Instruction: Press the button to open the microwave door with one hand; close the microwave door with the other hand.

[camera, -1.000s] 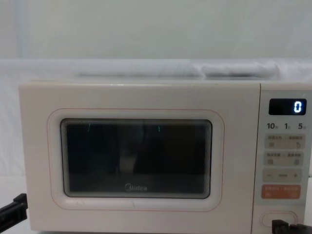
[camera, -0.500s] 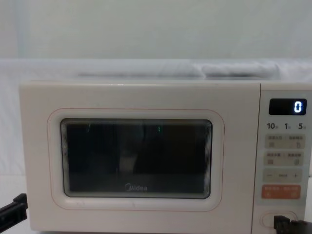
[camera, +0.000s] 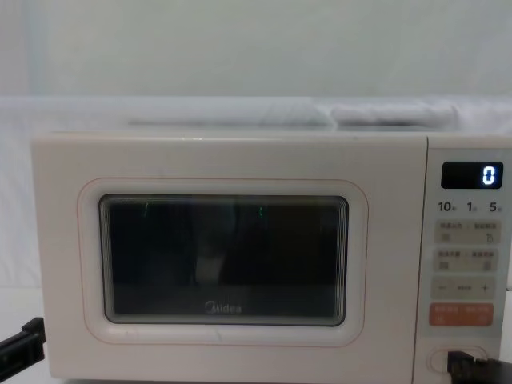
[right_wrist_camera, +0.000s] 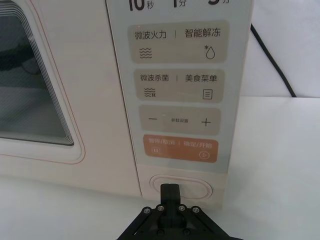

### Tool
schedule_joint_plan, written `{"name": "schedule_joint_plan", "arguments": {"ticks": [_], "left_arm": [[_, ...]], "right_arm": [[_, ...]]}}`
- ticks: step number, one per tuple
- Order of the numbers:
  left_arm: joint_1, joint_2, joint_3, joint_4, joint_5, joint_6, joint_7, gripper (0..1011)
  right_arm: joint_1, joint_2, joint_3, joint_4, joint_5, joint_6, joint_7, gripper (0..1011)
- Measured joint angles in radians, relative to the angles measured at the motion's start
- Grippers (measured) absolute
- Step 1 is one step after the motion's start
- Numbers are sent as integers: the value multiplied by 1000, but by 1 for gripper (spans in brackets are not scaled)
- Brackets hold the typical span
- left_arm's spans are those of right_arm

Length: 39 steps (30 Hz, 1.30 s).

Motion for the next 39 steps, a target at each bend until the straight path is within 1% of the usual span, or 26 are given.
{"name": "schedule_joint_plan", "arguments": {"ticks": [10, 24, 39], "left_arm": [[0, 0, 0, 0, 0, 0, 0, 1001], [0, 0, 0, 0, 0, 0, 0, 1001], [0, 0, 0, 0, 0, 0, 0, 1001]], "right_arm": [[18, -5, 0, 23, -17, -4, -6, 0], [60, -14, -2, 80, -34, -24, -4, 0], [70, -13, 16, 98, -36, -36, -2, 0]]}}
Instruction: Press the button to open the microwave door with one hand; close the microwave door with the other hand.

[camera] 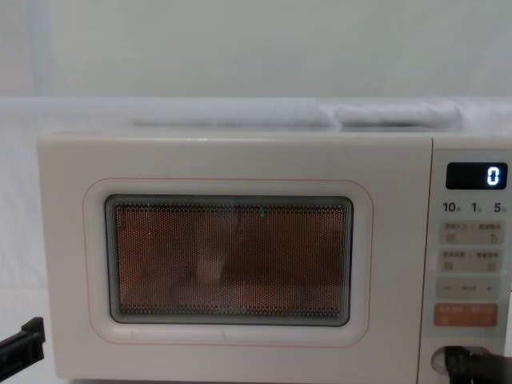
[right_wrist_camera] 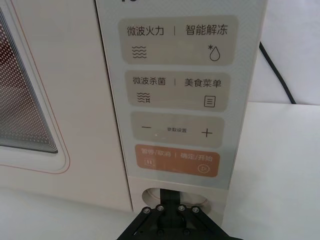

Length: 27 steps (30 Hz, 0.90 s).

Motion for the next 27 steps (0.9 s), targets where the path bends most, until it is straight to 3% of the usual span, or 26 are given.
{"name": "schedule_joint_plan", "arguments": {"ticks": [19, 27], "left_arm": [[0, 0, 0, 0, 0, 0, 0, 1001], [0, 0, 0, 0, 0, 0, 0, 1001]], "right_arm": [[26, -7, 2, 30, -3, -13, 5, 0], [-1, 1, 6, -11, 3, -5, 8, 0]]}}
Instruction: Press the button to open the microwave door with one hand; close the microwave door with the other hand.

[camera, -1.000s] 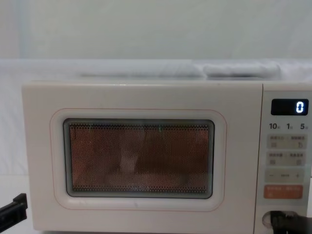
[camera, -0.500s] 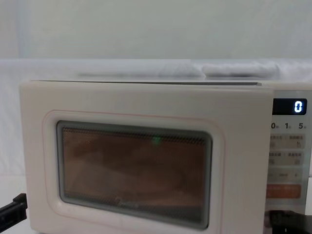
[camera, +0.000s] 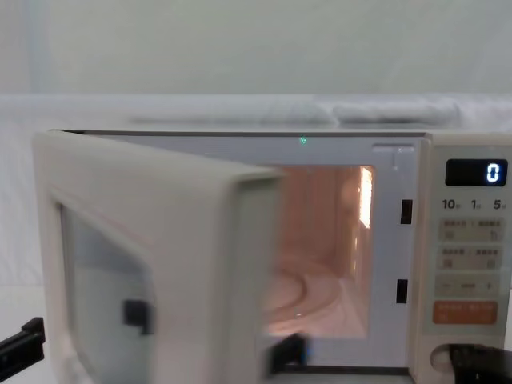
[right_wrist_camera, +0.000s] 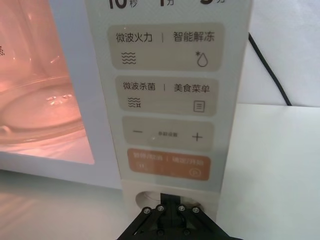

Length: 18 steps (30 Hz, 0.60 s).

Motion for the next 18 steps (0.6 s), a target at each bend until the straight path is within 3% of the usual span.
{"name": "schedule_joint_plan", "arguments": {"ticks": [11, 18], "left_arm": [[0, 0, 0, 0, 0, 0, 1, 1001], [0, 0, 0, 0, 0, 0, 0, 1001]], "right_arm": [[-101, 32, 1, -141, 30, 37, 31, 0], [-149, 76, -5, -220, 55, 56, 75, 0]]}}
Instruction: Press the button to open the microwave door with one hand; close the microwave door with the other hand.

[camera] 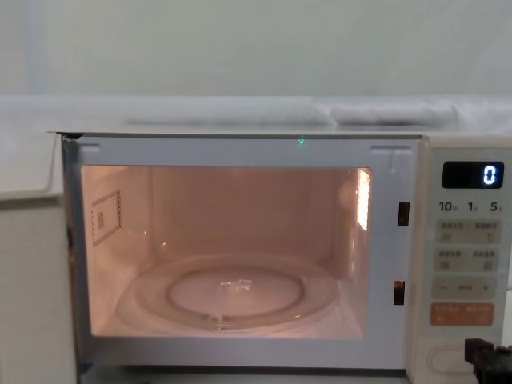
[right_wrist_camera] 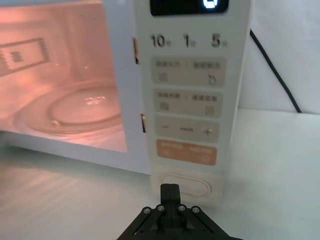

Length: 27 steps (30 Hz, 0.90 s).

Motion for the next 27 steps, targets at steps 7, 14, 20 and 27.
{"name": "schedule_joint_plan", "arguments": {"ticks": [7, 14, 20, 27], "left_arm": [[0, 0, 0, 0, 0, 0, 0, 1001], [0, 0, 0, 0, 0, 0, 0, 1001], [0, 0, 0, 0, 0, 0, 0, 1001], [0, 0, 0, 0, 0, 0, 0, 1001]], "right_arm": [[-21, 75, 8, -63, 49, 16, 65, 0], [-19, 147, 40, -72, 120, 22, 138, 0], [-20, 177, 87, -51, 165, -8, 141, 0], [-16, 185, 128, -20, 219, -53, 129, 0]]}}
